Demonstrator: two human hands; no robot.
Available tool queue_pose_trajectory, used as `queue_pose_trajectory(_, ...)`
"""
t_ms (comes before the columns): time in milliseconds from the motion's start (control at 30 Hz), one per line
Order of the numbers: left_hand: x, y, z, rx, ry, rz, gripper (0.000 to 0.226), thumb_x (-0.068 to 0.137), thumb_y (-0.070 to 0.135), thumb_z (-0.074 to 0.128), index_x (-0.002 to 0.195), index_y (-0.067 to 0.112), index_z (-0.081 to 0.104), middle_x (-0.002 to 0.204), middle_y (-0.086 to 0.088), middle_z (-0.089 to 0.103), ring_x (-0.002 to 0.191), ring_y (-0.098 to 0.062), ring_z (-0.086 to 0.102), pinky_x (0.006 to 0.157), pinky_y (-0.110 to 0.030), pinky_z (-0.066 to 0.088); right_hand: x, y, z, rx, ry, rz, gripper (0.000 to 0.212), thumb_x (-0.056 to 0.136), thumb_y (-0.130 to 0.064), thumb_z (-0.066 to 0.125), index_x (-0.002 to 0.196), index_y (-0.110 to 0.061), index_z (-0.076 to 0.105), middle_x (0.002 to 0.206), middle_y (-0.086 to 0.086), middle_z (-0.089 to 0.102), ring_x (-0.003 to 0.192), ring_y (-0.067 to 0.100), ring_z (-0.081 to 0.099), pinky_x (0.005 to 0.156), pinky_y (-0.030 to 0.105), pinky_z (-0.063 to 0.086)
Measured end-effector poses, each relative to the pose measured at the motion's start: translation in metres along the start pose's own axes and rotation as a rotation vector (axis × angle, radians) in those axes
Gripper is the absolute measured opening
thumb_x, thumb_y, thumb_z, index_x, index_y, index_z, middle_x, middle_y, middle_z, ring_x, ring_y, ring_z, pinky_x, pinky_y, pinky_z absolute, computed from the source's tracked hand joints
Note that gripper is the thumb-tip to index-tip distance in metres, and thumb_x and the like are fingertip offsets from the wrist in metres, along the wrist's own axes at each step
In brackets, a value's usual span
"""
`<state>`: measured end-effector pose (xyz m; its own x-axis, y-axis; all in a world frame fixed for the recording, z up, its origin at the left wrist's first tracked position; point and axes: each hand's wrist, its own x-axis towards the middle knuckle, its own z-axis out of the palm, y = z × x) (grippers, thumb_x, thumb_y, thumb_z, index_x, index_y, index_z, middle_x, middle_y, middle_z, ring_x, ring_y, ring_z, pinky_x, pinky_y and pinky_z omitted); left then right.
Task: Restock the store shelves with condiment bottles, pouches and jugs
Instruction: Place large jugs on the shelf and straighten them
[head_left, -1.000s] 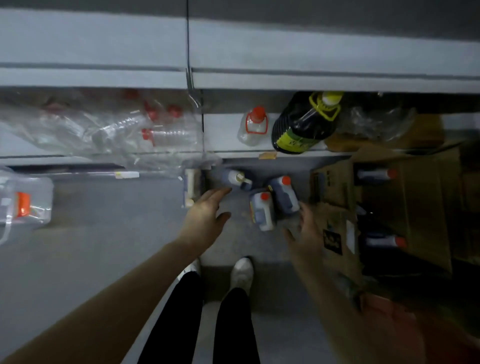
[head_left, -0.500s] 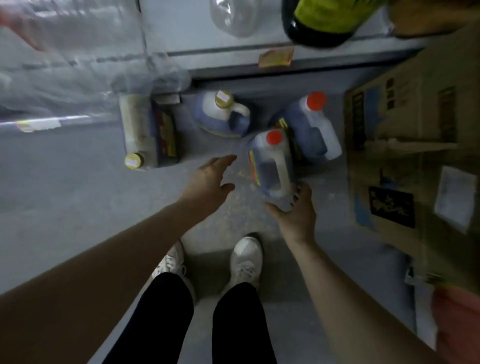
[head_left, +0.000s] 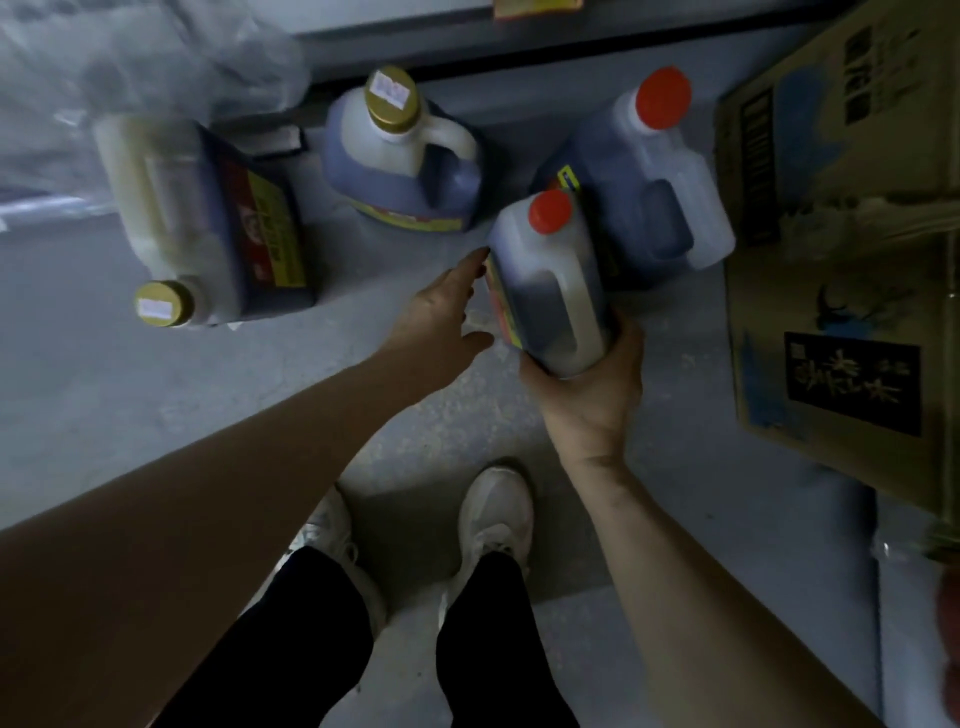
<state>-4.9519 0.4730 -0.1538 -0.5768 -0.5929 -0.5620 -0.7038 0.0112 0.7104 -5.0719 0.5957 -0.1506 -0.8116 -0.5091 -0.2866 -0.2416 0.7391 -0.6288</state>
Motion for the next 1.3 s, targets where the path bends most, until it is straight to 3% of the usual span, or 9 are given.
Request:
queue_pose_trajectory(100, -0.003, 0.001, -0.007, -0.026, -0.024, -0.049, 0.092, 0.087, 0.011, 0.073, 0.158, 0.016, 0.014, 0.155, -0.005, 0.037, 0.134, -0.025, 0.045, 0.101, -0.026, 0.041, 0.005, -0.012, -0.013, -0.089, -0.090, -0.063, 0.087, 0.060, -0.031, 0.092, 0.135, -0.017, 0.050, 0.130, 0.002, 0.057, 0.114, 0.018, 0.059, 0.087, 0.036, 0.052)
queue_pose_trajectory(367, 0.007, 0.012, -0.021, -0.140, -0.094, -0.234, 0.088, 0.092, 0.007, 0.066, 0.158, 0.017, 0.010, 0.161, -0.005, 0.028, 0.144, -0.027, 0.034, 0.114, -0.039, 0.035, 0.016, -0.037, -0.043, -0.034, -0.199, -0.174, 0.072, 0.057, -0.062, 0.073, 0.118, -0.029, 0.053, 0.104, -0.020, 0.052, 0.092, -0.012, 0.047, 0.073, 0.000, 0.036)
queue_pose_trajectory(533, 0.030, 0.009, -0.007, -0.201, -0.096, -0.185, 0.068, 0.094, -0.003, 0.055, 0.154, 0.015, 0.027, 0.152, -0.009, 0.041, 0.133, -0.022, 0.044, 0.104, -0.026, 0.035, 0.043, -0.017, -0.053, 0.080, -0.207, -0.113, 0.084, 0.058, -0.059, 0.090, 0.126, -0.047, 0.042, 0.122, -0.024, 0.061, 0.112, -0.004, 0.060, 0.085, 0.023, 0.057)
queue_pose_trajectory(700, 0.048, 0.004, 0.008, -0.449, -0.025, -0.194, 0.060, 0.089, -0.019, 0.049, 0.144, 0.003, 0.037, 0.126, -0.012, 0.054, 0.107, -0.019, 0.050, 0.097, -0.036, 0.047, 0.032, -0.008, -0.028, 0.145, -0.215, -0.028, 0.124, 0.049, -0.067, 0.085, 0.151, -0.038, 0.021, 0.137, -0.014, 0.057, 0.114, -0.003, 0.059, 0.080, 0.006, 0.049)
queue_pose_trajectory(767, 0.048, 0.003, 0.010, -0.451, -0.018, -0.205, 0.062, 0.086, -0.023, 0.044, 0.143, 0.001, 0.037, 0.119, -0.008, 0.050, 0.105, -0.019, 0.049, 0.092, -0.033, 0.048, 0.025, -0.006, -0.018, 0.143, -0.205, -0.017, 0.120, 0.050, -0.063, 0.084, 0.149, -0.033, 0.025, 0.137, -0.006, 0.058, 0.116, 0.005, 0.059, 0.086, 0.014, 0.051)
queue_pose_trajectory(933, 0.017, -0.005, -0.002, -0.414, -0.079, -0.258, 0.060, 0.083, -0.026, 0.048, 0.137, -0.001, 0.046, 0.112, -0.017, 0.059, 0.100, -0.023, 0.055, 0.089, -0.035, 0.050, 0.034, -0.011, -0.025, 0.185, -0.250, 0.081, 0.109, 0.062, -0.047, 0.091, 0.152, -0.025, 0.033, 0.141, -0.008, 0.052, 0.125, 0.003, 0.051, 0.079, -0.006, 0.033)
queue_pose_trajectory(1067, -0.038, -0.002, -0.018, -0.499, -0.131, -0.328, 0.048, 0.090, -0.015, 0.053, 0.131, 0.009, 0.050, 0.094, -0.006, 0.057, 0.085, -0.019, 0.058, 0.067, -0.016, 0.051, 0.017, -0.021, -0.052, 0.250, -0.389, 0.151, 0.116, 0.051, -0.064, 0.081, 0.153, -0.038, 0.033, 0.147, -0.018, 0.048, 0.130, 0.000, 0.048, 0.093, 0.013, 0.043)
queue_pose_trajectory(1167, -0.076, 0.018, -0.041, -0.590, -0.142, -0.363, 0.030, 0.100, 0.007, 0.054, 0.129, 0.011, 0.052, 0.102, -0.013, 0.057, 0.097, -0.023, 0.058, 0.081, -0.029, 0.055, 0.000, -0.044, -0.081, 0.318, -0.422, 0.227, 0.107, 0.050, -0.058, 0.083, 0.147, -0.038, 0.043, 0.141, -0.010, 0.059, 0.127, 0.008, 0.057, 0.099, 0.034, 0.052)
queue_pose_trajectory(1300, -0.125, 0.058, -0.085, -0.657, -0.143, -0.366, 0.033, 0.100, 0.024, 0.053, 0.132, 0.015, 0.051, 0.121, -0.025, 0.059, 0.114, -0.033, 0.061, 0.099, -0.046, 0.053, -0.025, -0.096, -0.127, 0.418, -0.460, 0.245, 0.091, 0.053, -0.049, 0.084, 0.138, -0.032, 0.054, 0.116, -0.015, 0.073, 0.108, 0.005, 0.068, 0.078, 0.019, 0.055)
